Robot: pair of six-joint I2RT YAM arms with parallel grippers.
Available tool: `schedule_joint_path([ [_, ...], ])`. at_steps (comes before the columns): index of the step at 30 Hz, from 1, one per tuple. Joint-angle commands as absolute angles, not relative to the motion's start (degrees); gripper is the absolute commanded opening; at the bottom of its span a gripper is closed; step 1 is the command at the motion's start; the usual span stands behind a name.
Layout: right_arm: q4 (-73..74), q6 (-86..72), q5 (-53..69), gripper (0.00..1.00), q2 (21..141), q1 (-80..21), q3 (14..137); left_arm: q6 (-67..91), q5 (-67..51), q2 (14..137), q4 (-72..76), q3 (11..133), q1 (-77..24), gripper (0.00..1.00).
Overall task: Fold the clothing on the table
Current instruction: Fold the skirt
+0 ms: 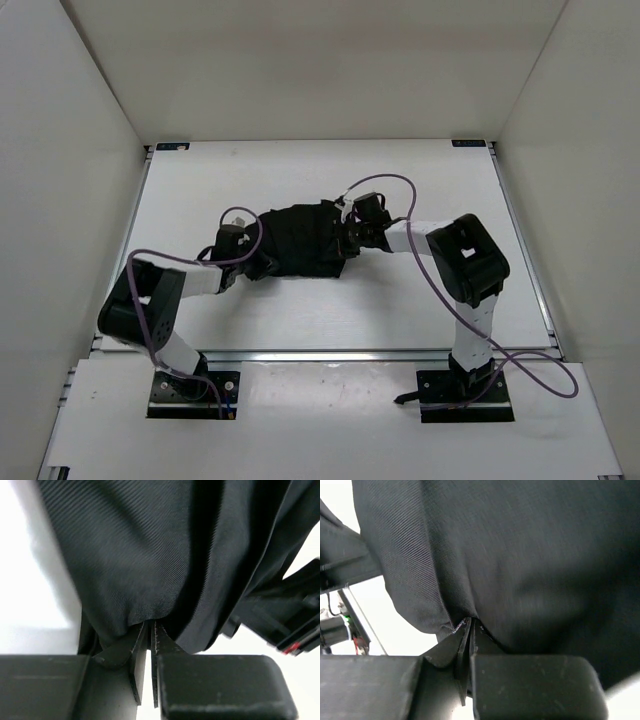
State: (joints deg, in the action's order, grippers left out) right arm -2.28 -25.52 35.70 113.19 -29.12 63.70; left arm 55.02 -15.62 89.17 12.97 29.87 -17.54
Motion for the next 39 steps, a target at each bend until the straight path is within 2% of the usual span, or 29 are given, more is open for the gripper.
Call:
schedule_joint_path([
  [1,-2.99,-27.33,32.25,0.0,113.82,-27.95,61.0,50.98,-15.2,95.7,12.38,33.39,-18.01,0.2],
  [6,-3.08,-23.4,35.59,0.0,112.6,-26.54,63.18,51.07,-15.73,96.43,14.07,36.03,-19.95,0.22],
  [8,-0.28,-21.02,38.13,0.0,110.58,-26.02,65.38,51.67,-16.69,94.59,13.01,36.48,-19.6,0.31],
  [10,5.33,-18.65,39.19,0.0,107.17,-25.67,69.24,52.12,-19.41,90.19,12.75,35.51,-18.64,0.47],
  [11,6.93,-18.37,38.5,0.0,104.09,-26.1,70.74,52.9,-20.55,86.52,12.31,35.42,-17.33,0.59],
  [12,9.29,-17.76,37.45,0.05,101.63,-26.45,71.45,52.3,-23.09,82.22,11.61,34.72,-16.1,0.67],
  [13,10.45,-16.54,35.27,0.09,97.08,-26.89,71.02,52.12,-26.77,78.18,10.47,34.54,-15.3,0.82],
  [14,10.81,-16.44,32.2,0.18,91.72,-27.59,70.41,51.51,-28.98,76.13,9.76,34.8,-13.2,0.98],
  [15,10.98,-15.91,30.6,0.29,89.06,-27.51,68.4,50.37,-33.01,72.2,8.1,35.07,-11.1,0.99],
  [16,10.64,-15.73,27.19,0.32,84.6,-27.6,65.68,48.62,-36.53,68.33,4.52,35.33,-9.86,0.99],
  [18,12.9,-15.04,21.29,0.49,77.98,-27.34,63.64,44.68,-38.92,63.14,-3.2,37.08,-6.34,0.99],
  [21,22.57,-11.96,12.68,0.53,71.12,-25.84,64.77,36.86,-36.84,54.16,-17.02,39.37,-4.92,0.98],
  [23,30.72,-10.2,8.38,0.54,67.97,-24.18,64.95,30.7,-31.14,49.5,-26.59,42.0,-6.67,0.99],
  [28,46.2,-5.47,0.27,0.59,59.78,-17.95,62.85,22.7,-22.34,45.45,-39.62,45.17,-12.21,0.98],
  [29,46.67,-4.75,-3.83,0.6,58.03,-16.8,61.62,20.94,-20.85,45.53,-42.51,45.7,-12.39,0.99],
  [31,47.2,-0.99,-4.56,0.62,55.22,-12.15,56.54,18.99,-15.75,44.13,-45.96,47.1,-12.57,0.99],
  [35,43.69,-0.61,-7.48,0.7,49.58,-14.24,49.58,16.09,-12.04,43.07,-49.3,48.34,-11.6,0.98],
  [39,43.24,-1.14,-6.68,0.69,49.22,-13.62,45.45,14.59,-10.46,44.73,-51.15,48.61,-12.12,0.98],
])
